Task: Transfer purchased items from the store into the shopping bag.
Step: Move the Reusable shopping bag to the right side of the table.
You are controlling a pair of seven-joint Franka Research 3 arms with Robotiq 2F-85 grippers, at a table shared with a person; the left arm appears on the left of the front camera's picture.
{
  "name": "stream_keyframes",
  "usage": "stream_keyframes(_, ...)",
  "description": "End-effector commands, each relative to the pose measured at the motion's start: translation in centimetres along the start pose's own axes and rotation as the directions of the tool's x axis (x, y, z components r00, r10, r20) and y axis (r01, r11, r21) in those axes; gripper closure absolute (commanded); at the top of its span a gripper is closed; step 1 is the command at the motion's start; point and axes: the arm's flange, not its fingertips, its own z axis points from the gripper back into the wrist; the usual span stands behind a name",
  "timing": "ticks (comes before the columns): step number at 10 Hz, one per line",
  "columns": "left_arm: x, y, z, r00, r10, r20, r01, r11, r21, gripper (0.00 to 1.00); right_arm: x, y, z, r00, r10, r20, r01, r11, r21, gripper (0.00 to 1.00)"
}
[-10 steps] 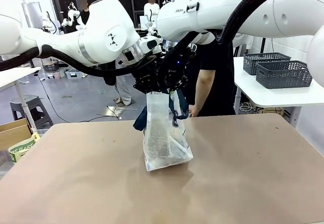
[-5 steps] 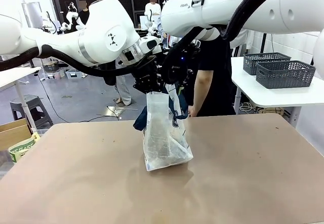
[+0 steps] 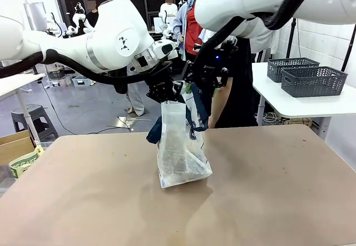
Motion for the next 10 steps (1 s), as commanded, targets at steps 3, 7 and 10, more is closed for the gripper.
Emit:
stream_keyframes(3, 0.0, 0.1, 0.1, 1.0, -0.005, 0.002, 0.005, 1.0, -0.002, 1.0, -6.5, -4.9, 2.4, 0.939, 0.344, -0.018, -0.345, 0.938, -0.032, 0.0)
stream_keyframes(7, 0.0, 0.1, 0.1, 1.0, -0.005, 0.002, 0.005, 1.0, -0.002, 1.0, -9.7, -9.6, 2.7, 0.597, 0.802, 0.036, -0.798, 0.597, -0.083, 0.0)
stream_keyframes(10, 0.0, 0.1, 0.1, 1.0, -0.005, 0.002, 0.005, 1.0, -0.002, 1.0, -8.5, -12.0, 2.3, 0.482, 0.839, 0.251, -0.86, 0.509, -0.049, 0.0)
